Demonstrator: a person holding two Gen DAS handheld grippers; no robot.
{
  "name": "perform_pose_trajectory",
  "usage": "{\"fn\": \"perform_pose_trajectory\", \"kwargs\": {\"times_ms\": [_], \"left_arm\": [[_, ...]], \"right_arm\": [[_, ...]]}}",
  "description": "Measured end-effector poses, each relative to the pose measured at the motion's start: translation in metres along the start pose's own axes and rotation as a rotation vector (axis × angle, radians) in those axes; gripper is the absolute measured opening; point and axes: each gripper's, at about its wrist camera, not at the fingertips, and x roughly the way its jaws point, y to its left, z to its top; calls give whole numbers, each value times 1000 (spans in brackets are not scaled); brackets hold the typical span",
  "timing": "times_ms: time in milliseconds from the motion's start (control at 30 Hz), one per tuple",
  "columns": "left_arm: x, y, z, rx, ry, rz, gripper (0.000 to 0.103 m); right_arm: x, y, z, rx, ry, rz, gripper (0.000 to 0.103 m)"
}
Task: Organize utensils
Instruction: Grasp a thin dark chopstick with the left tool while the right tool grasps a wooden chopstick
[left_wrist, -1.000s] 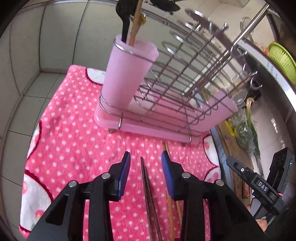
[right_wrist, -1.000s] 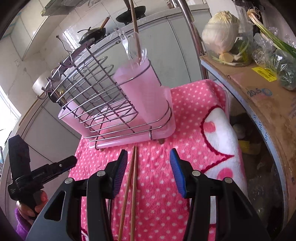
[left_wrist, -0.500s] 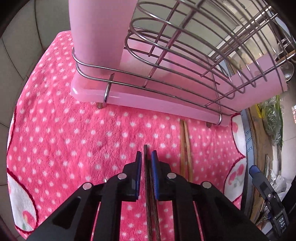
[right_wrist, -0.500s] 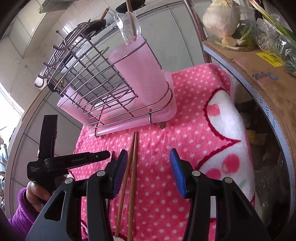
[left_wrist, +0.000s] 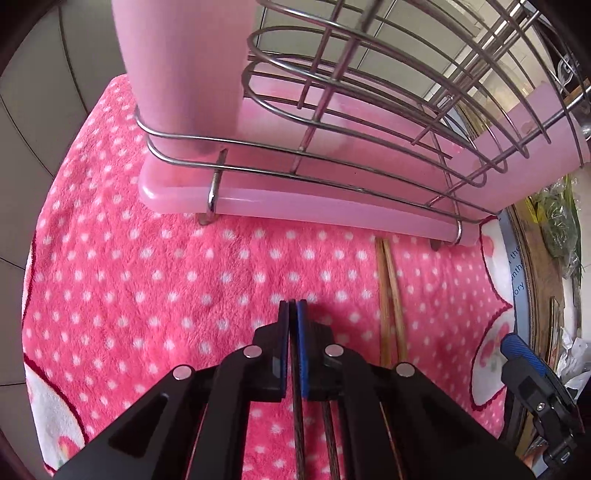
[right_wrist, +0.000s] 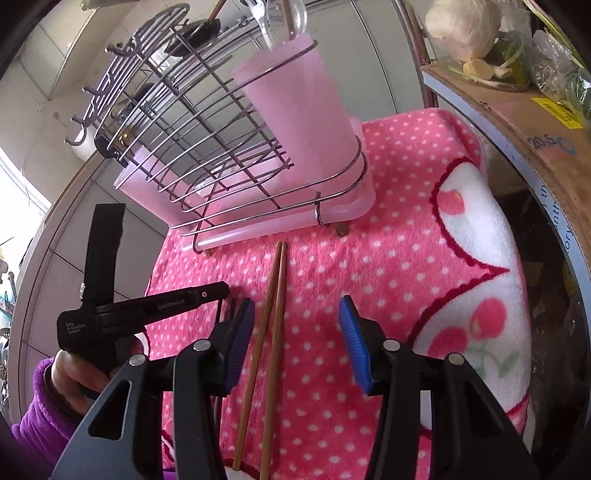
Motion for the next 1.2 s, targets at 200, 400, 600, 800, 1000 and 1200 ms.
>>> {"fn": "perform_pose_trajectory", "kwargs": {"times_ms": [200, 400, 600, 800, 1000, 1200], "left_arm": [[-31, 26, -3, -10, -29, -7, 5], [-37, 46, -6, -8, -19, 15, 6], [-25, 55, -2, -18, 14, -19, 6], [-14, 49, 1, -9, 30, -10, 7], [-8, 56, 8, -36, 72, -57, 7], [-6, 63, 18, -46, 109, -59, 8]], "right_arm": [[25, 8, 4, -10, 78, -1, 39], [56, 18, 12, -24, 165, -37, 27], [81, 30, 12, -64, 221, -104, 26], [92, 34, 11, -93, 203, -184, 10], [73, 14, 14, -8, 165, -214, 8], [67, -19, 16, 115, 197, -184, 8]]}}
